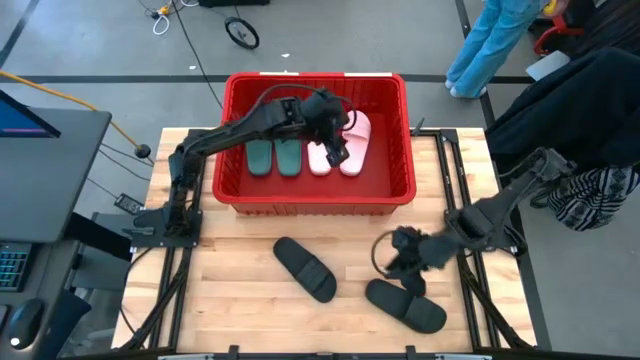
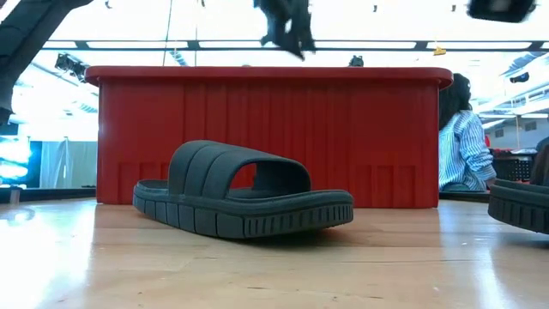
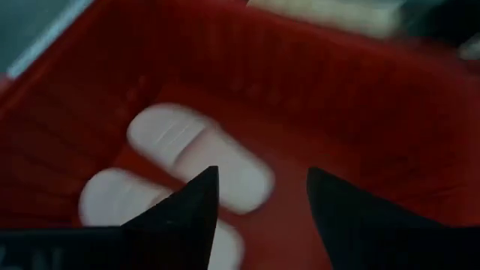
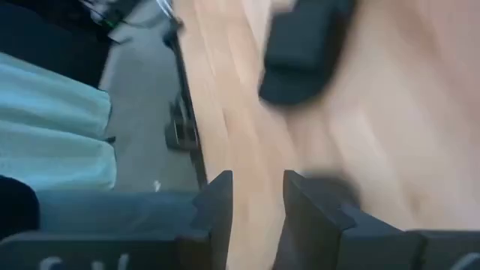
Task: Pick and place slides into bin
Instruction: Put the right black slipper into the red bin
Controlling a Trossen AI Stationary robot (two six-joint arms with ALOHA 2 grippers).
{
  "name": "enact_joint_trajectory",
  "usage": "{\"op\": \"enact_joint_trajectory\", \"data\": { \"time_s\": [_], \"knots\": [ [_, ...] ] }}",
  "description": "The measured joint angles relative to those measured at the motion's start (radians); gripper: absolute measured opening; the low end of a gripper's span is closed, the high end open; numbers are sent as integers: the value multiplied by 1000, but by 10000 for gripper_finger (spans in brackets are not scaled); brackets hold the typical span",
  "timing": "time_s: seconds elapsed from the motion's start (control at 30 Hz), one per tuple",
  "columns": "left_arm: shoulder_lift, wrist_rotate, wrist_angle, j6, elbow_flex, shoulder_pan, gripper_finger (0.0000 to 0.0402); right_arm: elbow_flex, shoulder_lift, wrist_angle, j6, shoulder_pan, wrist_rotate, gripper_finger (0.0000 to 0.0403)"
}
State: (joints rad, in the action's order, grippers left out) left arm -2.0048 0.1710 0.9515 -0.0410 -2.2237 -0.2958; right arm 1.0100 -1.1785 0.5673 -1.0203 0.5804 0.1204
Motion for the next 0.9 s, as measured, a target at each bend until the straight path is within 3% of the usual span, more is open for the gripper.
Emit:
{"op": "enact_joint_trajectory", "data": {
  "time_s": [0.1,0.2,0.4,0.6,0.67,0.83,0.9],
  "knots": [
    [1,-52,57,-72,-135,33,196,0,-13,61,-115,101,11,124],
    [69,-93,-11,-109,-86,76,188,0,-52,73,-84,210,32,124],
    [106,-99,25,-171,-84,174,176,0,-196,79,297,361,57,124],
    [101,-94,34,-215,-83,252,168,0,-332,88,562,353,140,124],
    [97,-96,36,-218,-82,274,165,0,-365,88,576,328,106,124],
    [98,-95,35,-248,-82,317,156,0,-415,84,573,268,-126,124],
    [98,-95,35,-263,-82,329,151,0,-422,84,589,264,-171,124]
  ]
}}
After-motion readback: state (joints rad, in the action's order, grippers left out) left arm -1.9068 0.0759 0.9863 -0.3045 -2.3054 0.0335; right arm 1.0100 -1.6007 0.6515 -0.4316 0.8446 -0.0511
